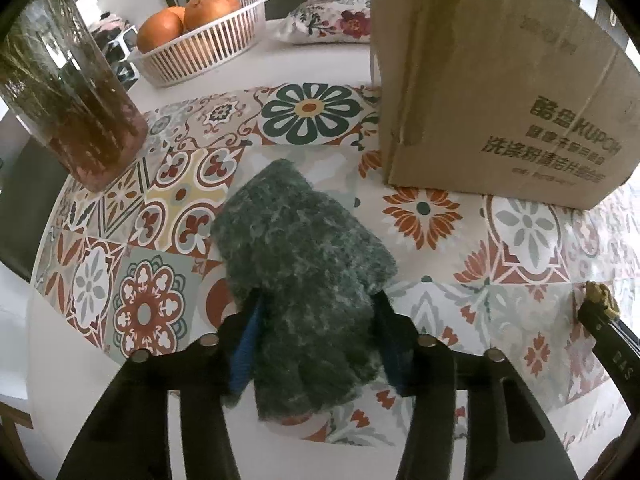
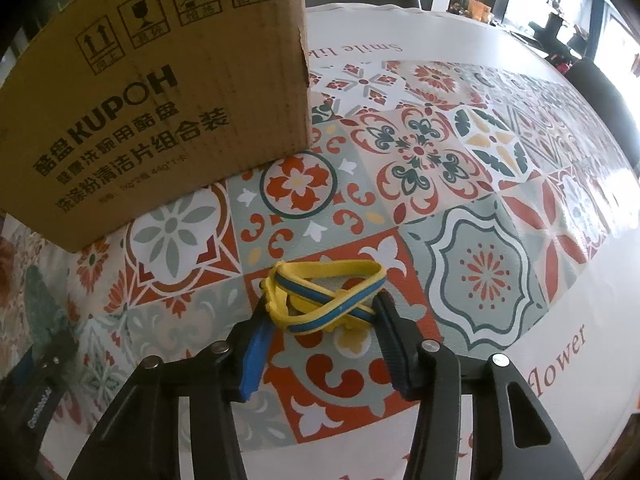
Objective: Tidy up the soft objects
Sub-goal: 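Grasp the green knit glove with the left tool while the right tool grasps the yellow-blue hair tie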
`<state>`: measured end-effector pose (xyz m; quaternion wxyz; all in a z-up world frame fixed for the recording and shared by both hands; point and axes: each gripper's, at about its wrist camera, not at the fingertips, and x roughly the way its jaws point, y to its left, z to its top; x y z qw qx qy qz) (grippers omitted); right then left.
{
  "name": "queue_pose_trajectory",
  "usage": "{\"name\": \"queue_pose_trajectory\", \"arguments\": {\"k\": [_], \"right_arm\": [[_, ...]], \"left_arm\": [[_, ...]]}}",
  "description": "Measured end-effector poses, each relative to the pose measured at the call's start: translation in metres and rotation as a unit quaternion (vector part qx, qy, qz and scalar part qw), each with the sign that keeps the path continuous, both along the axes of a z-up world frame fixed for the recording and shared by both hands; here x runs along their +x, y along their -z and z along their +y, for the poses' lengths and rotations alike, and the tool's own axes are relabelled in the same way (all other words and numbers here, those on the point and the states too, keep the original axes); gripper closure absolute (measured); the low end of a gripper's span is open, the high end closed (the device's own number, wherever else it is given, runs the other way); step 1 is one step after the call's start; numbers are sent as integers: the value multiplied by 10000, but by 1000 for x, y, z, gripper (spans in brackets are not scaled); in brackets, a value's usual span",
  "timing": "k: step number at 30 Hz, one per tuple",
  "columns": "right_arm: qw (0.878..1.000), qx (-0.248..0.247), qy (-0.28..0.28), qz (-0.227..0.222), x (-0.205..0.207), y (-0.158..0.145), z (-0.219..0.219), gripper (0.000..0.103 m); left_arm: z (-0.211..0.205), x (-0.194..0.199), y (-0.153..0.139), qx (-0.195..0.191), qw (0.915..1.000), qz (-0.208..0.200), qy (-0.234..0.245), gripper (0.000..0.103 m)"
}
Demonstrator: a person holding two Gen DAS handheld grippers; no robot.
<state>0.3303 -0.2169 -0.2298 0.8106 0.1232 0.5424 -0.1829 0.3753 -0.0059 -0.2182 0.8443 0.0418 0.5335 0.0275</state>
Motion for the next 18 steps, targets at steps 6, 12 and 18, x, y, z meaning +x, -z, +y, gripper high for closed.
{"name": "queue_pose_trajectory", "arguments": {"k": [6,12,18], "right_arm": [[10000,20,-45,-43,-7,-5,0,55],[9996,-46,-129,-229,-16,-14,1,56],[9988,-90,-226,-413,-26,-29,6,74]], "left_arm": [[-9,-12,-9,-119,9998,-126,107,66],[-11,-19,-17,-308,9992,-238,133,71],[-13,-27,-27,-512,9979,-359,155,76]]}}
